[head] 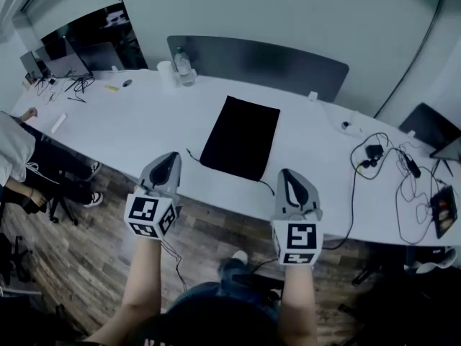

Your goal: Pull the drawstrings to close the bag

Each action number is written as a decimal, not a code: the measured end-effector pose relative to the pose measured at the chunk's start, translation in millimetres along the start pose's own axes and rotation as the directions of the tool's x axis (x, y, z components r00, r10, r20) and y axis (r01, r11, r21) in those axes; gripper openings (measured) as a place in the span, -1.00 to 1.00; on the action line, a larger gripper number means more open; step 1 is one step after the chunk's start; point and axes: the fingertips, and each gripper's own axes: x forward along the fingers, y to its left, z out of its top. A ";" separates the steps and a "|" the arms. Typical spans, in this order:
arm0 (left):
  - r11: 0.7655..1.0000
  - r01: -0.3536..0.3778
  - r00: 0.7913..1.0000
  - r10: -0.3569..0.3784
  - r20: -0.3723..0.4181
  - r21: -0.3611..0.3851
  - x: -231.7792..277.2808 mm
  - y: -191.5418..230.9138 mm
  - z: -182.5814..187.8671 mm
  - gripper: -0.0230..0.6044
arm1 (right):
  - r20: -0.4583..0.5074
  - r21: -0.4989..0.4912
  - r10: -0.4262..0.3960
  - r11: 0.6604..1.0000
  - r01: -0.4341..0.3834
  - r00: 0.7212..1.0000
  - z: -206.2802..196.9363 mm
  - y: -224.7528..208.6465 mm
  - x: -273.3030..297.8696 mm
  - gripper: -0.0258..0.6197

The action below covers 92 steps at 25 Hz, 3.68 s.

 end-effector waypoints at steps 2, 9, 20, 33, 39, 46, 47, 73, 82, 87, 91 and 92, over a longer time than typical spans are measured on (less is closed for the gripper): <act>1.000 -0.001 1.000 0.001 -0.010 -0.002 16.7 4.9 -3.8 -0.93 | -0.013 0.008 -0.012 1.000 0.012 1.000 -5.5 -10.1 11.6 -0.94; 1.000 0.013 0.997 -0.015 -0.072 -0.018 51.7 20.4 -25.5 -0.92 | -0.100 -0.006 -0.056 0.998 0.056 0.993 -35.1 -28.7 36.8 -0.94; 0.998 0.039 0.969 -0.051 -0.242 -0.053 100.7 57.4 -86.4 -0.68 | -0.245 0.105 -0.061 0.991 0.089 0.968 -92.8 -35.6 62.7 -0.63; 0.987 -0.041 0.832 -0.052 -0.552 -0.155 133.0 82.1 -203.2 -0.55 | -0.467 0.159 0.019 0.985 0.063 0.884 -177.6 -15.7 79.0 -0.62; 0.976 -0.110 0.781 -0.032 -0.624 -0.188 141.7 85.8 -240.8 -0.53 | -0.548 0.226 0.087 0.973 0.046 0.832 -211.0 -3.1 74.1 -0.55; 0.973 -0.162 0.739 0.008 -0.674 -0.165 149.5 87.4 -262.2 -0.51 | -0.630 0.193 0.116 0.981 0.010 0.768 -238.5 4.3 65.4 -0.45; 0.974 -0.160 0.740 0.011 -0.672 -0.161 149.9 87.0 -262.3 -0.51 | -0.640 0.190 0.115 0.982 0.011 0.760 -242.3 4.2 64.2 -0.45; 0.999 -0.003 0.803 -0.028 -0.595 -0.052 159.3 65.7 -217.8 -0.88 | -0.683 0.059 0.058 0.998 -0.024 0.728 -237.1 -5.7 70.6 -0.90; 0.999 -0.018 0.863 -0.006 -0.505 -0.043 155.9 72.6 -175.7 -0.88 | -0.591 0.018 -0.006 1.000 0.021 0.807 -188.7 -26.5 81.9 -0.90; 0.999 -0.034 0.890 0.014 -0.456 -0.037 152.7 84.2 -152.3 -0.89 | -0.544 -0.006 -0.057 0.998 0.063 0.837 -160.9 -36.4 86.0 -0.90; 0.999 -0.033 0.913 0.020 -0.407 -0.023 155.1 86.3 -131.5 -0.89 | -0.503 -0.034 -0.109 0.994 0.106 0.857 -138.6 -46.4 88.5 -0.91; 0.999 -0.031 0.918 0.021 -0.397 -0.020 156.0 86.5 -126.8 -0.89 | -0.494 -0.042 -0.126 0.992 0.121 0.860 -133.4 -49.0 88.9 -0.91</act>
